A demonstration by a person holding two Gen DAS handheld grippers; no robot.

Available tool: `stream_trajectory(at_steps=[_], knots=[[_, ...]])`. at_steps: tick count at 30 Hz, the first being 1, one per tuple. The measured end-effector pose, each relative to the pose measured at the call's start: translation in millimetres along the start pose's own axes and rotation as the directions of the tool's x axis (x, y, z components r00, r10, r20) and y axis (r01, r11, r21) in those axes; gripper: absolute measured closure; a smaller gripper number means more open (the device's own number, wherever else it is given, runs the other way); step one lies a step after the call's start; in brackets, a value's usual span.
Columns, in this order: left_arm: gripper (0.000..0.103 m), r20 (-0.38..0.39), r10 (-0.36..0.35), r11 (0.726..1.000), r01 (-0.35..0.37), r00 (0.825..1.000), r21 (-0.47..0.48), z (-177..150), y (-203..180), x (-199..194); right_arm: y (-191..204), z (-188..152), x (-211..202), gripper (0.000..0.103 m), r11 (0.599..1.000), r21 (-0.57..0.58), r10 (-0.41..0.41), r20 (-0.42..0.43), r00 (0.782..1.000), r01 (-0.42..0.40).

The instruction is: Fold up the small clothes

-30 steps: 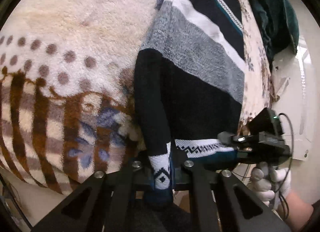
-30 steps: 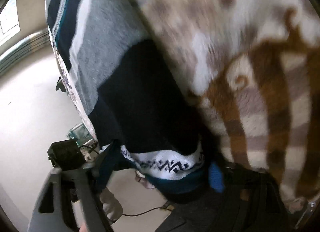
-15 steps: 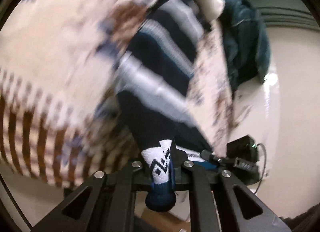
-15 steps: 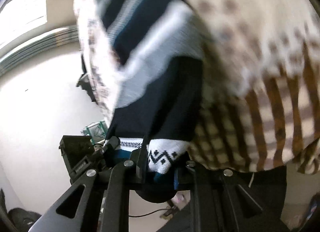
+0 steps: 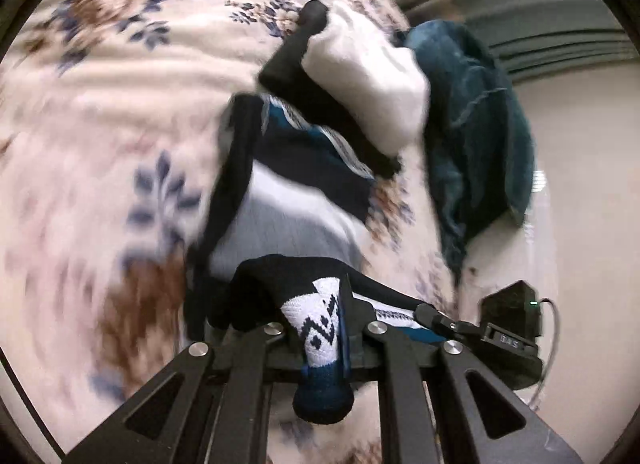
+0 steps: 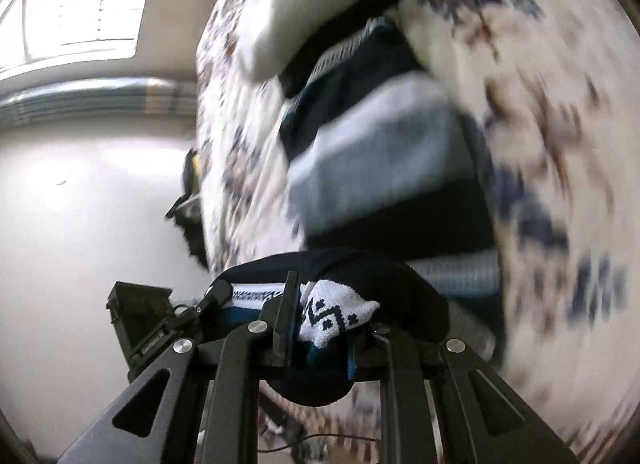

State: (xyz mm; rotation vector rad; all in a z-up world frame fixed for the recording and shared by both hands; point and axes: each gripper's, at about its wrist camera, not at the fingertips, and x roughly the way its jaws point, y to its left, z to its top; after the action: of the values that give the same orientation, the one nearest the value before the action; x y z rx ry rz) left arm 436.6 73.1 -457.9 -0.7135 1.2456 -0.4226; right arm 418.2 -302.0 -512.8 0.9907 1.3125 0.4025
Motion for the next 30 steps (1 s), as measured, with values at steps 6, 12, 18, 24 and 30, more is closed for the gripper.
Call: stream_trajectory(at_steps=[6, 12, 18, 24, 30], knots=[[0.093, -0.062, 0.014, 0.999, -0.016, 0.998, -0.030, 74.8, 9.0, 59.8, -14.1, 111.3, 45.2, 0.084, 0.996, 0.027, -0.082, 0.001, 0.997, 0.082], [0.038, -0.058, -0.157, 0.969, 0.143, 0.986, -0.200, 112.1, 31.4, 74.7, -30.9, 178.2, 64.3, 0.071, 0.990, 0.137, 0.023, 0.028, 0.999, -0.026], [0.034, -0.024, -0.216, 0.945, 0.203, 0.976, -0.255, 107.5, 43.9, 61.5, -28.1, 193.3, 45.2, 0.044, 0.988, 0.121, 0.080, 0.113, 0.990, -0.093], [0.033, 0.019, -0.011, 0.999, 0.012, 1.000, -0.033, 107.9, 24.7, 41.4, -24.7, 191.0, 15.9, 0.041, 0.993, 0.025, -0.115, 0.163, 0.980, 0.112], [0.083, 0.004, 0.151, 0.984, -0.151, 0.989, 0.093, 117.5, 28.4, 80.8, -39.0, 199.9, 49.8, 0.041, 0.977, 0.022, -0.212, 0.071, 0.975, 0.211]])
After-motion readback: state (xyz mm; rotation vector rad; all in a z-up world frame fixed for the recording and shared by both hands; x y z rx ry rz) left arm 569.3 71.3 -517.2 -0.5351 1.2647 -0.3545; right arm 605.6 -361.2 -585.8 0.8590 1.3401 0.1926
